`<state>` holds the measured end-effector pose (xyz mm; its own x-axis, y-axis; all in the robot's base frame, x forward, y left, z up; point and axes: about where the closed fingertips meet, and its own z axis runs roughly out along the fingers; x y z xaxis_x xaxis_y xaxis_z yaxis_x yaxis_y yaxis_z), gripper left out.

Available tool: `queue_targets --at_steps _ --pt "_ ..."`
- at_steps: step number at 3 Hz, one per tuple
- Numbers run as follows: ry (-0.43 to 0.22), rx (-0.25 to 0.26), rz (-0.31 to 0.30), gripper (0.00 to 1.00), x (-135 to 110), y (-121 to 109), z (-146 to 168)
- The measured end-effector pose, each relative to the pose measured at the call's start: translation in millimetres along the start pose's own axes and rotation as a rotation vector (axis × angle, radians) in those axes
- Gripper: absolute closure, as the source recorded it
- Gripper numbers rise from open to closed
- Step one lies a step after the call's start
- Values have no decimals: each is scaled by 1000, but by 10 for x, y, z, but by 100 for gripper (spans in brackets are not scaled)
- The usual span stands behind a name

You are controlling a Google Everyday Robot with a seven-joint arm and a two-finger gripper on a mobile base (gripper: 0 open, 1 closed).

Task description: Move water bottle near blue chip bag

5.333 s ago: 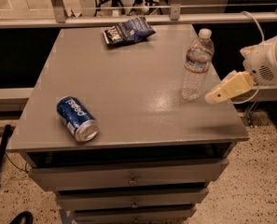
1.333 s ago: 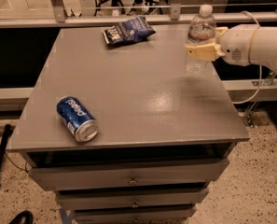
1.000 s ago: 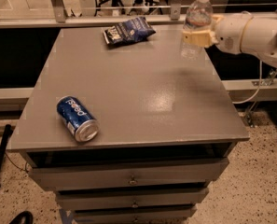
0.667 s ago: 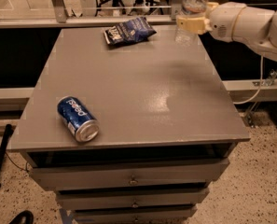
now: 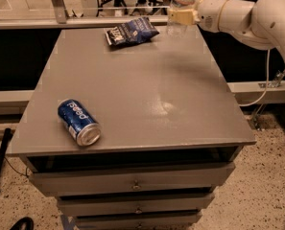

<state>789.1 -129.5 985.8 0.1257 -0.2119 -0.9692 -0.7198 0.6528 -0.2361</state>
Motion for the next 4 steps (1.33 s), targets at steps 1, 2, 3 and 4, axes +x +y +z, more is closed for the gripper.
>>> queue_targets --at_steps 1,2,3,4 --pt "20 -24 1 100 101 -34 270" --pt "42 -45 9 100 210 -66 468" --pt "58 -69 32 100 307 -76 611" --pt "63 -102 81 100 392 -59 729"
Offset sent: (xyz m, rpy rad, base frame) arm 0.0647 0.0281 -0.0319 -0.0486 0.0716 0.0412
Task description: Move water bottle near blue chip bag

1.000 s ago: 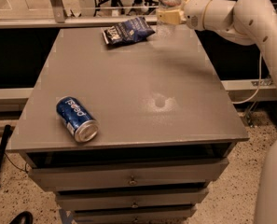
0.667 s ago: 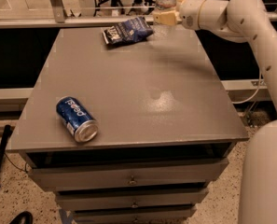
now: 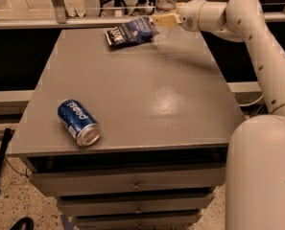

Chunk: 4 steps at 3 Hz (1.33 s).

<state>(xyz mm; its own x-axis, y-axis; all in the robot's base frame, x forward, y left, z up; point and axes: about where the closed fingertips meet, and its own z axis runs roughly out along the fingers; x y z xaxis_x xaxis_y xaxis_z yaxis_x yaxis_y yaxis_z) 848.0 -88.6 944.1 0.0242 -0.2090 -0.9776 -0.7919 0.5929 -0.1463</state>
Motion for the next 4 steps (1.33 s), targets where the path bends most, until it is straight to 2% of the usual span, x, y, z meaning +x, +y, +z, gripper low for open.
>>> queue_targets --at_steps 2,3,4 --pt "51 -55 61 100 196 20 180" --pt "90 -66 77 83 303 12 219" --pt "110 -73 88 60 367 5 256"
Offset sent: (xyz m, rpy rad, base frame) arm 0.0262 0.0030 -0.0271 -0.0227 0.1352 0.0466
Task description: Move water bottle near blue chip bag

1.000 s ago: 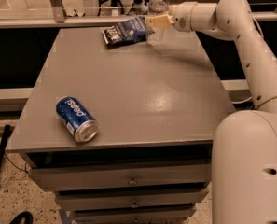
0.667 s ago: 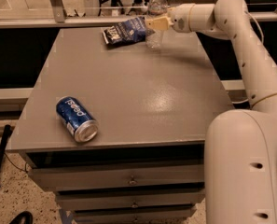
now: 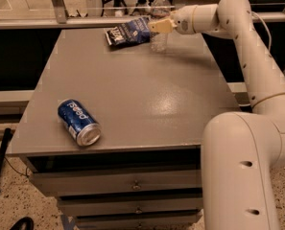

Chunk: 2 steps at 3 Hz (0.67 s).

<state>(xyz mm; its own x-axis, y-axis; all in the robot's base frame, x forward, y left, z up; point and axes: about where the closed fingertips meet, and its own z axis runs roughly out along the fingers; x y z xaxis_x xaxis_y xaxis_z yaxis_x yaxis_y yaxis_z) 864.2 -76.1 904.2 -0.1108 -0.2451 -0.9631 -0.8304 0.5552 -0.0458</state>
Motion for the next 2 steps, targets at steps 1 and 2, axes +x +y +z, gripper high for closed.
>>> queue_targets --at_steps 1,2 --pt "12 -3 8 37 40 -15 18" --pt "17 -6 12 13 55 -20 23"
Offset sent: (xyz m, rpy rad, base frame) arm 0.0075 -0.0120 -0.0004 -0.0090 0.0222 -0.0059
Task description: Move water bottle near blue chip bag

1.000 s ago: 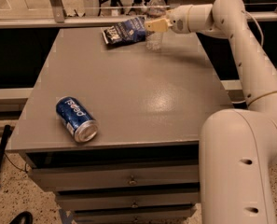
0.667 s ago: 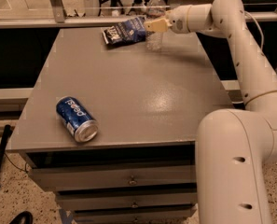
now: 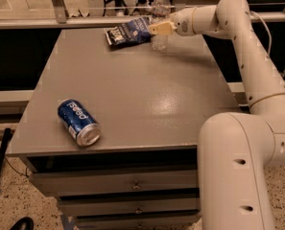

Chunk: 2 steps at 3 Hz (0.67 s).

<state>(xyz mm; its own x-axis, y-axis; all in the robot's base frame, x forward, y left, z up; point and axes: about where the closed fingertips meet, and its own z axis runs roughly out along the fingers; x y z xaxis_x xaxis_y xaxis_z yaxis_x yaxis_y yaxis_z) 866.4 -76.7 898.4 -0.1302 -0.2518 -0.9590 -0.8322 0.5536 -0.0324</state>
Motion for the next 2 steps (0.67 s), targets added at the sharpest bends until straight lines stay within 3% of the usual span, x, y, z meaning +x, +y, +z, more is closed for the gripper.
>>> queue_targets --at_steps 1,2 --pt "2 1 4 0 14 -13 -26" --pt "2 10 9 0 31 -53 -127"
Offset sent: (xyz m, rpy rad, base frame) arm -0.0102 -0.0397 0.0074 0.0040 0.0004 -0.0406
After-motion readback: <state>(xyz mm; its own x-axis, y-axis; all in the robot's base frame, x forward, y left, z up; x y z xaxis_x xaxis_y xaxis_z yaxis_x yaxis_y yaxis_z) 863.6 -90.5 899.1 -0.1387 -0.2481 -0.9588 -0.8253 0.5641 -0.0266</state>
